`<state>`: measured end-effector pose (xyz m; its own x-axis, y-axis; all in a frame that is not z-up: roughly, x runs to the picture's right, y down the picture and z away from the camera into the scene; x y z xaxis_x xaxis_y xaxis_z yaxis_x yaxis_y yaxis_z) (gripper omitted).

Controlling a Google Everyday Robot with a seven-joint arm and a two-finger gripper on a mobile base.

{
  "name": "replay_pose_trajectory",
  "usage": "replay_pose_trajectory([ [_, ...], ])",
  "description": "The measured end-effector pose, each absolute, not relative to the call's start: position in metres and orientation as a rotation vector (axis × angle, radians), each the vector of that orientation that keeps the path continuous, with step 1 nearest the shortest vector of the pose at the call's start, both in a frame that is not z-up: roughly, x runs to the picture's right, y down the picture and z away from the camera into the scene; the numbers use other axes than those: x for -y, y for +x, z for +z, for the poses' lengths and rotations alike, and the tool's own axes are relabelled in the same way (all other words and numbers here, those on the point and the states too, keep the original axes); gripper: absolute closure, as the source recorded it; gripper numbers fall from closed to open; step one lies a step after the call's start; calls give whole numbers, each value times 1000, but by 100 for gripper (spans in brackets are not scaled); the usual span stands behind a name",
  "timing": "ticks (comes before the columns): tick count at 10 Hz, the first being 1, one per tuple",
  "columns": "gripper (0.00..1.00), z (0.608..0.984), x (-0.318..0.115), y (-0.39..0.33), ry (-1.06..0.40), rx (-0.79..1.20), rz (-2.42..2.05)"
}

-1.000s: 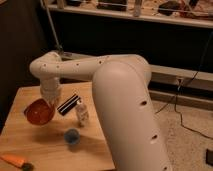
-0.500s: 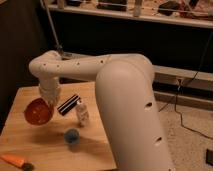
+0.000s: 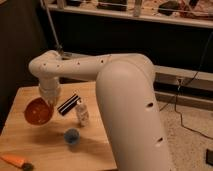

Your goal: Pick up the ceramic bowl

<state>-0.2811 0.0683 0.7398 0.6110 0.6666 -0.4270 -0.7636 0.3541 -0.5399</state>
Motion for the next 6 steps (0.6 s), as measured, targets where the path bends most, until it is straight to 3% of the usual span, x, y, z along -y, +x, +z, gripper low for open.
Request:
replay_pose_trajectory([
  [6,100,741,-69,-280,-778,-147,929],
])
